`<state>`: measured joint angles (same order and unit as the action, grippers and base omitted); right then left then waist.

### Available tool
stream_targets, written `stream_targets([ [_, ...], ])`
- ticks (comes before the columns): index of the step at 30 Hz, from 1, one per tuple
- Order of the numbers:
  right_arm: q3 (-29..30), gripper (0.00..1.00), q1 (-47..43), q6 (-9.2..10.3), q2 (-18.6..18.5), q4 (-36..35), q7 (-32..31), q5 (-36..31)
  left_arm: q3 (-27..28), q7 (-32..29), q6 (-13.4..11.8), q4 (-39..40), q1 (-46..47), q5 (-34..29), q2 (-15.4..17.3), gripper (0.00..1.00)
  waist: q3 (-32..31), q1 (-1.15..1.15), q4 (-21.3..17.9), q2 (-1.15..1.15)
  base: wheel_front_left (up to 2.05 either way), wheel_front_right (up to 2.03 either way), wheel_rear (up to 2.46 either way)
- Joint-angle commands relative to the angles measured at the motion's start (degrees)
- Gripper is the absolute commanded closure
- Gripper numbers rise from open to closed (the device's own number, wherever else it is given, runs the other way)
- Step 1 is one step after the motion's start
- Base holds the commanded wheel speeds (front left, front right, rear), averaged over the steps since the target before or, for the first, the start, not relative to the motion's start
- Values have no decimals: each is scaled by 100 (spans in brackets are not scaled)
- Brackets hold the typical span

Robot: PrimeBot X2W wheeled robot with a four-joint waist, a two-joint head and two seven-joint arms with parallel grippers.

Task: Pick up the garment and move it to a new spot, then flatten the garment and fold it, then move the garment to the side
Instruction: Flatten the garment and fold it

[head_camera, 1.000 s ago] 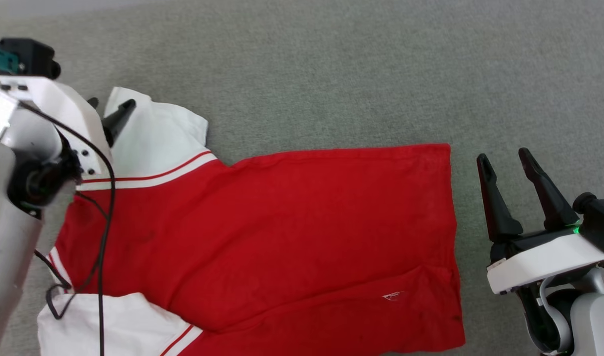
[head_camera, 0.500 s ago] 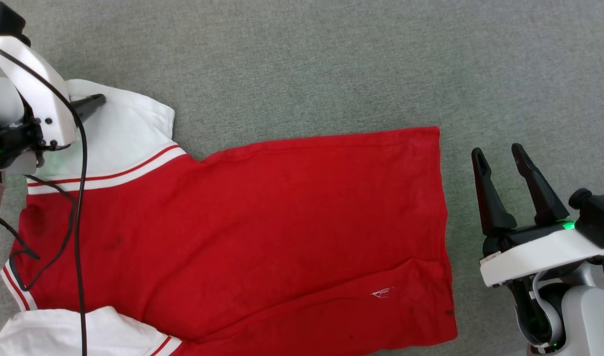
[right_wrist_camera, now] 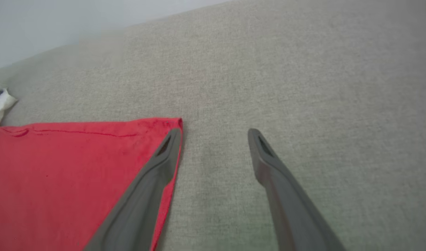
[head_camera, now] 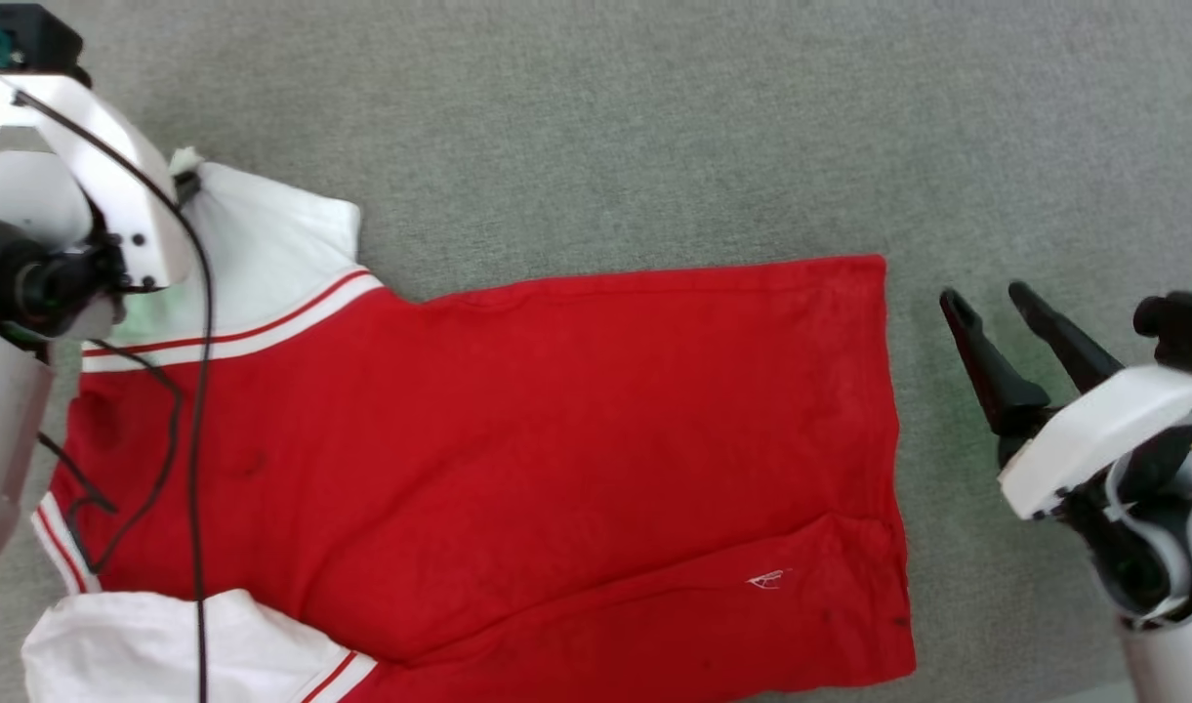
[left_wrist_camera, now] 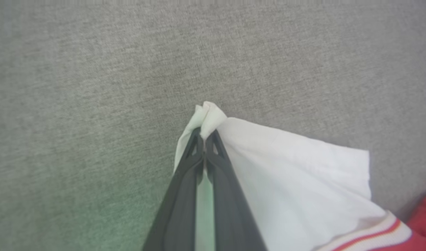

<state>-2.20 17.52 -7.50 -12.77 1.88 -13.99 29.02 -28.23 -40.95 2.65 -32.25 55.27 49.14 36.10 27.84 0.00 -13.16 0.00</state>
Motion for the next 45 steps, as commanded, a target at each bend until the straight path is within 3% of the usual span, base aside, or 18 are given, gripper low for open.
stream_targets([
  [1,-88,0,198,3,-195,106,-379,176,-28,95,35,43,-56,-10,-73,100,-119,0,119,0,0,0,0],
  [9,-547,0,873,3,-842,419,-1947,714,-48,413,48,535,4,-111,-150,100,-185,0,481,0,0,0,0],
  [16,-958,0,1372,3,-942,868,-2464,823,-79,528,64,891,-12,-149,-175,100,-65,0,656,0,0,0,0],
  [23,-1775,0,1525,-6,-909,1598,-3047,1042,-92,647,67,1089,-105,-117,-211,100,21,0,765,0,0,0,0],
  [25,-1940,75,1549,-7,-894,1749,-3089,1140,-78,697,70,1104,-149,-97,-212,100,11,0,778,0,0,0,0],
  [26,-2008,100,1577,-7,-902,1821,-3109,1167,-76,722,76,1105,-175,-93,-204,100,-4,0,781,0,0,0,0],
  [35,-1802,100,1968,3,-1251,1686,-2427,1248,63,1225,64,1071,-568,-18,-157,100,-392,0,872,0,0,0,0],
  [45,-1125,100,920,3,-1188,1270,-2024,917,390,2081,-226,1561,-1906,169,28,100,-1135,0,1033,0,0,0,0],
])
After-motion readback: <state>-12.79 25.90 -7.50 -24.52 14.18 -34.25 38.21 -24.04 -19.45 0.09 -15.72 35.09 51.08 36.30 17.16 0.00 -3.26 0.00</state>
